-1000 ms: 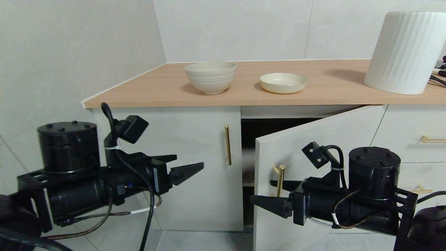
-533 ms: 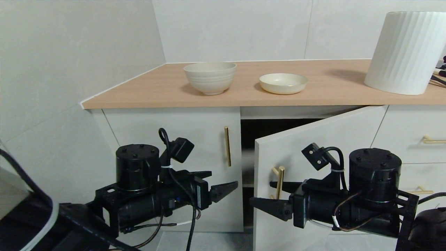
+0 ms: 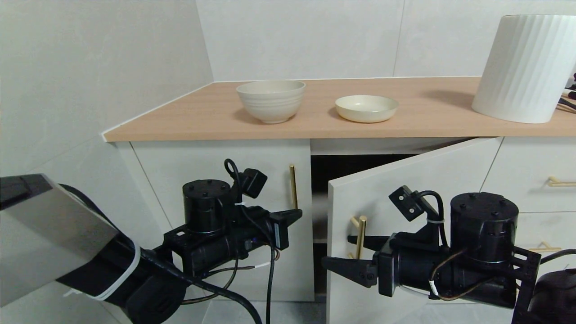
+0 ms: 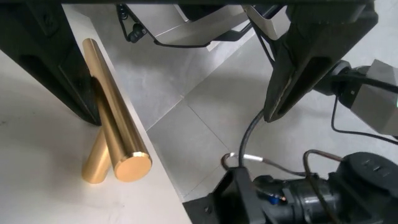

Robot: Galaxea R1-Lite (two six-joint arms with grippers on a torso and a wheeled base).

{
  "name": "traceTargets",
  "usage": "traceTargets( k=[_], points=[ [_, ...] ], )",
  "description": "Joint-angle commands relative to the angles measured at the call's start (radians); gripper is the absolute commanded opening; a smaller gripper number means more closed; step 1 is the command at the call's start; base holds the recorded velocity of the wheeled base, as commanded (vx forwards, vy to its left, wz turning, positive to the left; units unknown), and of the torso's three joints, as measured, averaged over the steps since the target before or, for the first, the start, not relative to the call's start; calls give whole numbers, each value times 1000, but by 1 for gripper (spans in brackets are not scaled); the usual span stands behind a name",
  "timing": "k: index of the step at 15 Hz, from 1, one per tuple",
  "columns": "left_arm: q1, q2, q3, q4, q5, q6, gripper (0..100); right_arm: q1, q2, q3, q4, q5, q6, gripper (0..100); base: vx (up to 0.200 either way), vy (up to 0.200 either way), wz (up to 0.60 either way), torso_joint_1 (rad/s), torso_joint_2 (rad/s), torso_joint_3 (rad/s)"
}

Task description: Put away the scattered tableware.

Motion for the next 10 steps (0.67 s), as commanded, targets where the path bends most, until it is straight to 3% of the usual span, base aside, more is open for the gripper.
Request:
traceTargets(
  k=[1, 3, 4, 7, 10],
  points=[
    [-33, 24, -28, 0, -51, -1, 0, 18, 2, 2, 1, 0, 0, 100, 0, 0, 0, 0, 0, 0],
    [-40, 93, -85, -20, -147, -6, 0, 18, 2, 5, 1, 2, 0, 100, 0, 0, 0, 0, 0, 0],
    [-43, 109, -90, -46, -160, -7, 0, 18, 2, 7, 1, 2, 0, 100, 0, 0, 0, 0, 0, 0],
    [-83, 166, -87, -175, -163, -35, 0, 18, -2, 15, 1, 2, 0, 100, 0, 0, 0, 0, 0, 0],
    [-101, 238, -134, -267, -161, -35, 0, 18, -4, 19, 1, 0, -19, 100, 0, 0, 0, 0, 0, 0]
  ],
)
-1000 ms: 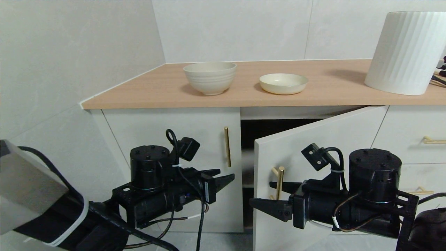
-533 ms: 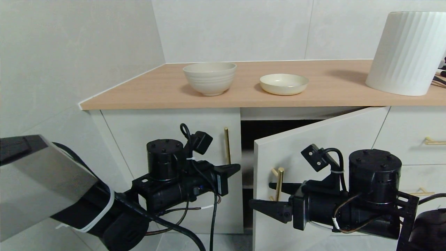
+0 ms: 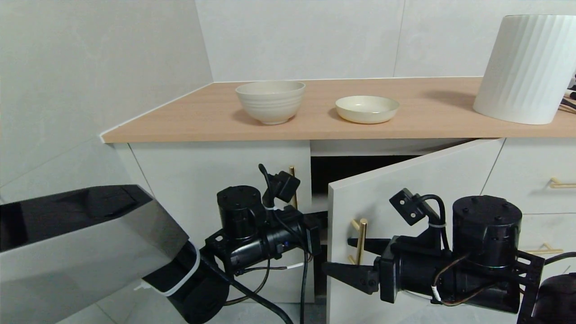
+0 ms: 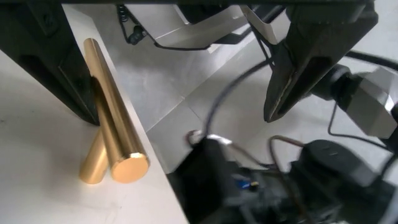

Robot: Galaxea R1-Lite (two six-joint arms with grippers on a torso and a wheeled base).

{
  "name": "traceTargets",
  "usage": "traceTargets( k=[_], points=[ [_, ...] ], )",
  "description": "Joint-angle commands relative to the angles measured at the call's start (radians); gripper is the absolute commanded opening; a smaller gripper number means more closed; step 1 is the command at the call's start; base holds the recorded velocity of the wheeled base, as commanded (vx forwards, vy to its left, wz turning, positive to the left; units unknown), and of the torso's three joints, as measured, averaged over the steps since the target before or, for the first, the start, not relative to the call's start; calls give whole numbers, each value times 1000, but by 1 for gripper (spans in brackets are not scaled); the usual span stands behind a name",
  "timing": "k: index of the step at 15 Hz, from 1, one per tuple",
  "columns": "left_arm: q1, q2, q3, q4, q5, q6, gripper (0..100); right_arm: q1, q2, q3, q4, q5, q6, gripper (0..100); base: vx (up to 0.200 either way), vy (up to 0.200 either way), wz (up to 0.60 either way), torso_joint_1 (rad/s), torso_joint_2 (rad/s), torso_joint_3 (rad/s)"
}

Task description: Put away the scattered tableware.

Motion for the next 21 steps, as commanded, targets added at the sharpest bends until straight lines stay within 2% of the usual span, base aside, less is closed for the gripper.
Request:
traceTargets(
  k=[1, 4, 9, 14, 18, 21],
  points=[
    [-12, 52, -22, -16, 0, 0, 0, 4, 2, 5, 2, -1, -16, 100, 0, 0, 0, 0, 0, 0],
    [-24, 44, -17, -18, -1, 0, 0, -11, -13, 16, 3, -2, -24, 100, 0, 0, 0, 0, 0, 0],
    [-57, 37, -15, -45, -3, -1, 0, -147, -34, 29, 8, -4, -79, 100, 0, 0, 0, 0, 0, 0],
    [-75, 20, -5, -52, -3, -37, 0, -239, -22, 31, 6, -2, -79, 100, 0, 0, 0, 0, 0, 0],
    [-75, 20, 3, -50, -1, -38, 0, -249, -130, 158, 29, -4, -80, 100, 0, 0, 0, 0, 0, 0],
    [-75, -6, 17, -47, -3, -44, 0, -269, -261, 261, 100, -4, -132, 100, 0, 0, 0, 0, 0, 0]
  ],
)
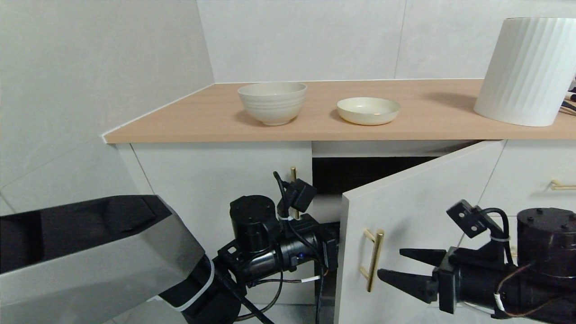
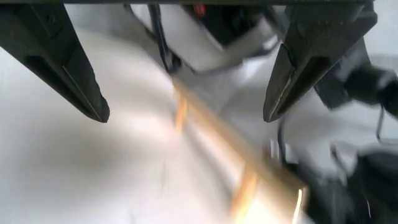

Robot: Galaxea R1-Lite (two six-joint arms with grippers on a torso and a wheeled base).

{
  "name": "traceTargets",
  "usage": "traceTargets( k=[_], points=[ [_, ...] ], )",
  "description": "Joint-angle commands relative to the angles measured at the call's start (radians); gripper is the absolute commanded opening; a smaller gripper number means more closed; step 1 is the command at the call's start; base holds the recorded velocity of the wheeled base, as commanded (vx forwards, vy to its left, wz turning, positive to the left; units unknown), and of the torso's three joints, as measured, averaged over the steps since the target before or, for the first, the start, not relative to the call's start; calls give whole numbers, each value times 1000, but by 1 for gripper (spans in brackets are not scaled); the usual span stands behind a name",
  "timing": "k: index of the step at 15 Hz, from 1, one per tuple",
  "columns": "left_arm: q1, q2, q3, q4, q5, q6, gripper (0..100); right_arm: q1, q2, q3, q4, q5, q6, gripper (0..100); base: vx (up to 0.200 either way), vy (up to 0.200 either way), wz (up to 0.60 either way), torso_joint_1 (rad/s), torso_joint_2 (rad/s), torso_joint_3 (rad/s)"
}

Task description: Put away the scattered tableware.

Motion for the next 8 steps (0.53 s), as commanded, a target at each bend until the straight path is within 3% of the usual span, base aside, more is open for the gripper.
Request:
traceTargets(
  k=[1, 6, 8],
  points=[
    [1, -18, 5, 2, 12, -1, 0, -11, -118, 76, 24, 7, -13, 100, 0, 0, 0, 0, 0, 0],
    [-18, 2, 2, 18, 11, -6, 0, -10, -161, 102, 24, 7, -13, 100, 0, 0, 0, 0, 0, 0],
    [-21, 15, -8, 35, 11, -6, 0, -10, -161, 102, 24, 7, -13, 100, -200, 0, 0, 2, 5, 5]
  ],
)
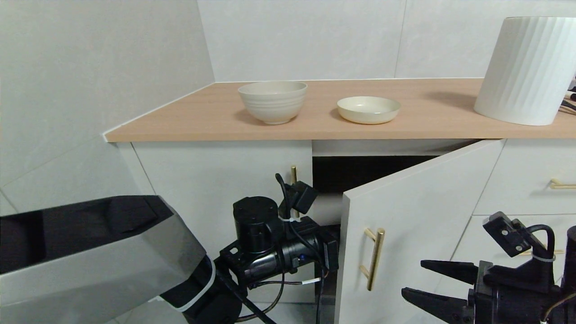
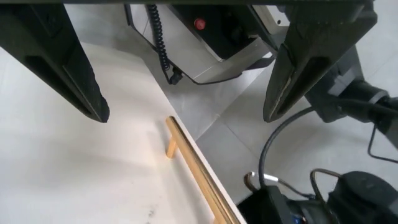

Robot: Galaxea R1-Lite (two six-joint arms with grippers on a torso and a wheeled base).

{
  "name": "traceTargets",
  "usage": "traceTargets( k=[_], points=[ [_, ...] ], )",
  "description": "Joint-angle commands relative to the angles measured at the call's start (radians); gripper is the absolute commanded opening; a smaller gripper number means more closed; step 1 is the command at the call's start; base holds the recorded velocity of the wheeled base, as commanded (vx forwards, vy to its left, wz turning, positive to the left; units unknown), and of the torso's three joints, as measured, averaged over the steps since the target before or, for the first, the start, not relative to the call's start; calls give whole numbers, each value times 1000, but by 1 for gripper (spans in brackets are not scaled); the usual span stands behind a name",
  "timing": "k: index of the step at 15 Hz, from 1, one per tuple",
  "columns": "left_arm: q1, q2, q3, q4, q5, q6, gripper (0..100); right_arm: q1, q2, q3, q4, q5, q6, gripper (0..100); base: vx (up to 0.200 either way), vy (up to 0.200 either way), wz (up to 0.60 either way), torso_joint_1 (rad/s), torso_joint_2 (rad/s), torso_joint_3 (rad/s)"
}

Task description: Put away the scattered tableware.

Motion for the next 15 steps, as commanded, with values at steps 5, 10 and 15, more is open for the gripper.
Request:
traceTargets(
  k=[5, 10, 15],
  points=[
    [-3, 52, -87, 52, 1, 0, 0, 3, -14, 6, 0, 0, -1, 100, -160, 0, 0, 5, 2, 3],
    [-5, 83, -173, 130, 1, -18, 0, 4, -42, 14, 0, 2, -1, 100, 0, 0, 0, 0, 0, 0],
    [-3, 89, -190, 139, 1, -20, 0, 6, -40, 15, 0, 2, -2, 100, -80, 0, 0, 2, 2, 1]
  ],
)
